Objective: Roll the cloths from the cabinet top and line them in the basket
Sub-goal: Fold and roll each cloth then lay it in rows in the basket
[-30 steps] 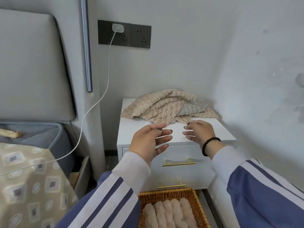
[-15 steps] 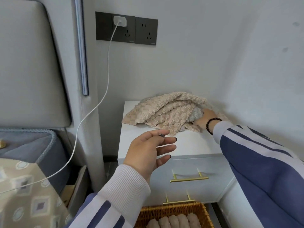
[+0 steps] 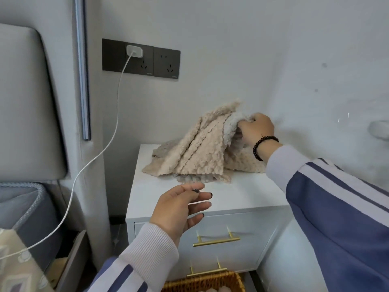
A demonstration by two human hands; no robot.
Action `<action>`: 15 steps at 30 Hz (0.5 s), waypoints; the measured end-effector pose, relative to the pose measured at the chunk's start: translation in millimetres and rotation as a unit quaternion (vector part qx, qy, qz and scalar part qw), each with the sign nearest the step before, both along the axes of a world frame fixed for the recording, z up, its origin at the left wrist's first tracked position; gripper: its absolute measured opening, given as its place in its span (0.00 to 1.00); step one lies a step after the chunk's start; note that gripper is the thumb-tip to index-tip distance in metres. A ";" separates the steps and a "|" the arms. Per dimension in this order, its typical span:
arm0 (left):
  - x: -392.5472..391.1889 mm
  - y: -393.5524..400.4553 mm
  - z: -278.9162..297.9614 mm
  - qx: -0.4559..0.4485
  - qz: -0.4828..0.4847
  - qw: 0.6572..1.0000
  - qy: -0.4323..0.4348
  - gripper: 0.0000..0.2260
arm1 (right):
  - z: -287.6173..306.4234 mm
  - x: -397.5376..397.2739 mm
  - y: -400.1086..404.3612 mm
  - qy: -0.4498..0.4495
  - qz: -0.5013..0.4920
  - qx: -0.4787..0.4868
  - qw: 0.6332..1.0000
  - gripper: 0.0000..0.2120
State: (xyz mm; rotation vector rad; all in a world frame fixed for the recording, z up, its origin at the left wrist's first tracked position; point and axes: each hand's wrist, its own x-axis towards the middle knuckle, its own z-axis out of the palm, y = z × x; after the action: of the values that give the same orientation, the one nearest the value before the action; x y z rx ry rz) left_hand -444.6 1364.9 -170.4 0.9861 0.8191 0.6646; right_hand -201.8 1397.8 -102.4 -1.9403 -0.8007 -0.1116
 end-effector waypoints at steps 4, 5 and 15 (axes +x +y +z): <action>5.9 -6.4 -0.7 0.000 -0.002 1.000 0.007 0.08 | -11.8 -34.2 -45.5 -0.006 0.046 0.029 0.999 0.07; 7.1 -6.6 -1.8 0.004 0.002 1.000 0.008 0.09 | -16.2 -43.6 -57.1 0.013 0.062 0.033 0.997 0.03; 12.4 -31.6 -23.4 0.206 -0.145 0.958 0.137 0.28 | -55.5 -99.8 -165.3 0.114 0.138 0.039 0.983 0.16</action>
State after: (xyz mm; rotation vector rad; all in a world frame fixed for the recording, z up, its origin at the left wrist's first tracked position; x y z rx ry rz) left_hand -432.2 1333.4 -193.8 1.5709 0.7671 0.4552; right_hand -301.6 1232.5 -157.8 -1.7135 -0.8882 0.2396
